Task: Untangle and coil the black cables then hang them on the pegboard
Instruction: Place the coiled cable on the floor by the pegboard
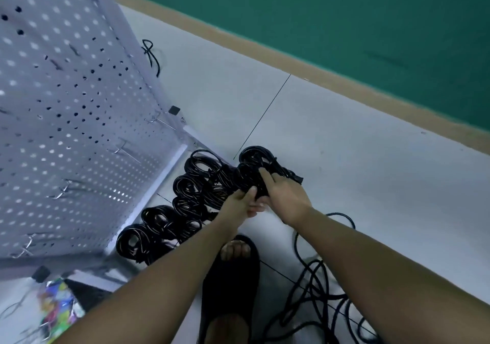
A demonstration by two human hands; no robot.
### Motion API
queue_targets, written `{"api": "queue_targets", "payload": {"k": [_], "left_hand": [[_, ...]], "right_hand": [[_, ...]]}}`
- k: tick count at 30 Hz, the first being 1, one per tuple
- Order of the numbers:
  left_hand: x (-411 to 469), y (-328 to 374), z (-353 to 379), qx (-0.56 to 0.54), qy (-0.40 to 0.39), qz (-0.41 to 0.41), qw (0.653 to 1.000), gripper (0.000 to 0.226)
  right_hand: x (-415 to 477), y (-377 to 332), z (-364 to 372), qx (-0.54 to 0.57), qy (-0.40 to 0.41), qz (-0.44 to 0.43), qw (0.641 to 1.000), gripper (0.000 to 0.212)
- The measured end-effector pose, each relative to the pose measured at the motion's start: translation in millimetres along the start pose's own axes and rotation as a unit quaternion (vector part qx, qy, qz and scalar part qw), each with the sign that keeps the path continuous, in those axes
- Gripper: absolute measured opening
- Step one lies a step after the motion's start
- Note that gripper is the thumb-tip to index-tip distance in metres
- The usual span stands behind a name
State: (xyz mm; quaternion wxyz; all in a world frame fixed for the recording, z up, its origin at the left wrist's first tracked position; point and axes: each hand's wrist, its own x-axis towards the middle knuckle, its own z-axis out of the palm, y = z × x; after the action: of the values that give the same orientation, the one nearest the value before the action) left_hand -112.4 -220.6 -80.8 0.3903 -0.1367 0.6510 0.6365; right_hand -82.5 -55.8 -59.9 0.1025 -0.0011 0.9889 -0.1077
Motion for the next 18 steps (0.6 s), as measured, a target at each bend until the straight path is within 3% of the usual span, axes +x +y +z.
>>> {"api": "queue_targets", "payload": {"k": [6,10,13,18], "left_hand": [[19,-21,8,-0.033,-0.019,-0.018,0.999,0.035],[17,-24,26,-0.010,0.065,-0.015,0.998,0.025],[17,-19,35,0.023,0.134,-0.035,0.990,0.032],[17,0,32,0.061,0.149,-0.084,0.983,0.047]], "right_hand": [[3,24,36,-0.096,0.040,-0.047,0.993,0.088],[1,30,54,-0.173,0.077,-0.030,0.981,0.085],[3,26,48,-0.126,0.071,-0.019,0.989,0.080],[3,23,32,-0.044,0.022,0.000,0.999,0.069]]}}
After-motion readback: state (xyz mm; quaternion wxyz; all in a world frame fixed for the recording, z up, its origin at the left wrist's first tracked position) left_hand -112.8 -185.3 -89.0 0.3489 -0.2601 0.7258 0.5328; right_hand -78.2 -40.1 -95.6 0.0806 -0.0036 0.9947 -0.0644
